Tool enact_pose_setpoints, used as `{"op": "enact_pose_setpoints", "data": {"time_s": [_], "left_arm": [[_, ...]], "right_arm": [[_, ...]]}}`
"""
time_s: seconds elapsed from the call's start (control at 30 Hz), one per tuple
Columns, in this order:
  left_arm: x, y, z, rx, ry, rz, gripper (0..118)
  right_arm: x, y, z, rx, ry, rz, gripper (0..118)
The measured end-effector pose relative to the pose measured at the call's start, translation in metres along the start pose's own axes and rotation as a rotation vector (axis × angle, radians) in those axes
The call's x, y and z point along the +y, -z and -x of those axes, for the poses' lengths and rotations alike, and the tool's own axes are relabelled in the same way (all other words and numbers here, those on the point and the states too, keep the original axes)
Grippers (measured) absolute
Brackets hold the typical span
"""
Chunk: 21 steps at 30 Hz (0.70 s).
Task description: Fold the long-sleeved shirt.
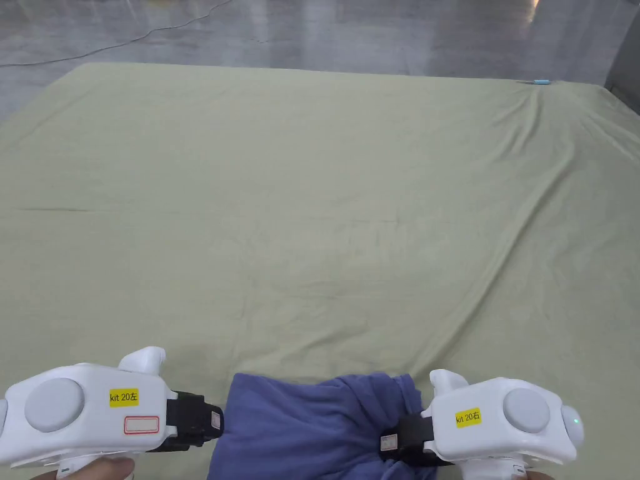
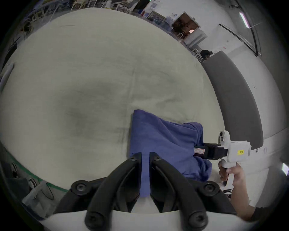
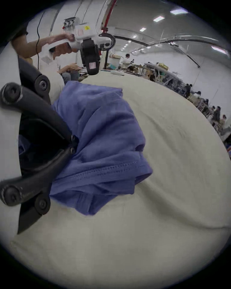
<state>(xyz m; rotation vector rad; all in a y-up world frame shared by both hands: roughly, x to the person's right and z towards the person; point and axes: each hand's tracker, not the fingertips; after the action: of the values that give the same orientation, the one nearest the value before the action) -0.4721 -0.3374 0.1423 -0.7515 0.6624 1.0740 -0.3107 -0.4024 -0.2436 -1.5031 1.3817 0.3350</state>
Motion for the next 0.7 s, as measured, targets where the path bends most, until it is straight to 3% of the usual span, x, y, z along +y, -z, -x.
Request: {"op": "enact_pose_setpoints", "data": {"time_s": [0.03,0.07,0.1,0.13,0.33,0.43,0.47,0.53,0.57,0.6,0.63,0.7], "left_arm": [[0.003,0.005,0.003,-0.021,0.006,0.006,13],[0.005,0.010,0.007,-0.040,0.003,0.006,38],[0.007,0.018,0.010,-0.055,-0.018,0.011,96],[0.008,0.027,0.014,-0.073,-0.044,0.041,118],[0.006,0.069,0.022,-0.101,-0.103,0.161,115],[0.006,0.076,-0.001,-0.042,0.008,0.179,116],[0.010,0.075,-0.006,-0.041,0.053,0.184,109],[0.008,0.075,-0.021,-0.175,0.112,0.185,103],[0.007,0.078,-0.025,-0.198,0.087,0.203,78],[0.013,0.090,-0.017,-0.176,0.086,0.237,20],[0.014,0.095,-0.017,-0.164,0.091,0.255,8],[0.020,0.098,-0.007,-0.163,0.057,0.248,8]], "right_arm": [[-0.006,-0.003,0.004,0.011,0.008,-0.001,0],[-0.006,-0.002,0.002,0.018,0.016,-0.002,0],[-0.007,-0.001,-0.001,0.032,0.030,-0.005,0],[-0.007,0.000,-0.005,0.049,0.049,-0.008,0],[-0.012,-0.003,-0.013,0.101,0.097,-0.013,0],[-0.013,-0.003,-0.011,0.108,0.105,-0.016,0],[-0.014,-0.003,-0.011,0.112,0.109,-0.018,0],[-0.017,-0.005,-0.012,0.124,0.121,-0.028,0],[-0.018,-0.006,-0.011,0.128,0.126,-0.033,0],[-0.020,-0.007,-0.011,0.132,0.130,-0.038,0],[-0.021,-0.008,-0.010,0.134,0.132,-0.041,0],[-0.023,-0.011,-0.008,0.134,0.133,-0.045,0]]}}
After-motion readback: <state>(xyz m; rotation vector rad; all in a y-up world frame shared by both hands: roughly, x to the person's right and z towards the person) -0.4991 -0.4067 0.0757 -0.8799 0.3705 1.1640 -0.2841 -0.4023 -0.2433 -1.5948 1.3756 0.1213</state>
